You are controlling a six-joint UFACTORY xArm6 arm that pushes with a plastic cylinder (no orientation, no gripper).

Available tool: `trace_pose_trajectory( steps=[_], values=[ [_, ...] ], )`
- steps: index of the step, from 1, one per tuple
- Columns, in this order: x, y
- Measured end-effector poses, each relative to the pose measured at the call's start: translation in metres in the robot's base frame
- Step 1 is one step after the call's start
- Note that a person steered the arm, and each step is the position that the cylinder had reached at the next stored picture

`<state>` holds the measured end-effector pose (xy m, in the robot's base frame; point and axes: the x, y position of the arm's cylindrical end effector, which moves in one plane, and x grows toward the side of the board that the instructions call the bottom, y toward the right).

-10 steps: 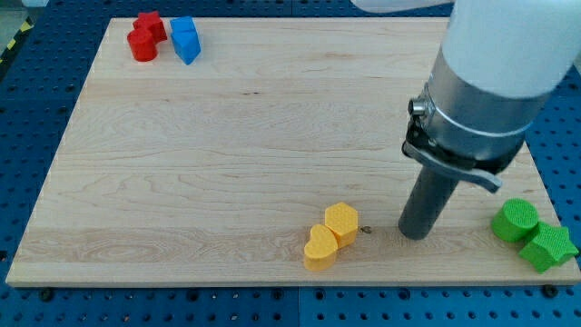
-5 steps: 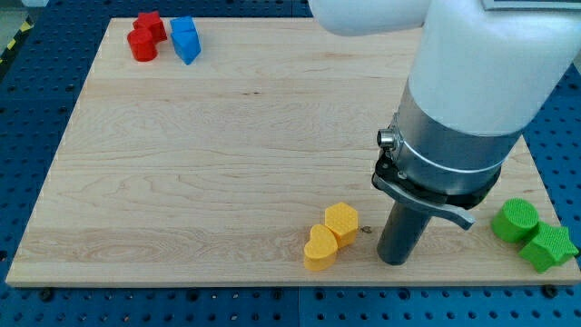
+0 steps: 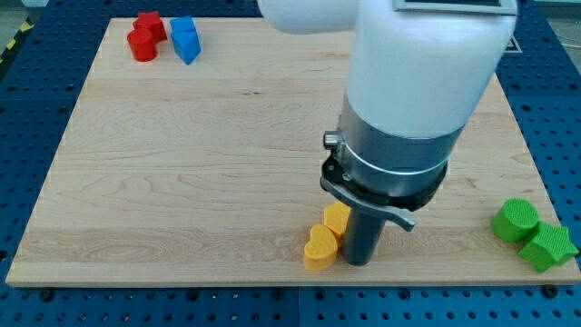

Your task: Push the yellow heart to the bottom left of the board

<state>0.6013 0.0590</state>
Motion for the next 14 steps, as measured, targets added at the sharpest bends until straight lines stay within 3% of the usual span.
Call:
trace_pose_trajectory(
  steps=[8,10,12,14],
  values=[
    [-0.001,-0.159],
    [-0.007,-0.16],
    [-0.039,-0.167],
    [-0.039,-0.179]
  ],
)
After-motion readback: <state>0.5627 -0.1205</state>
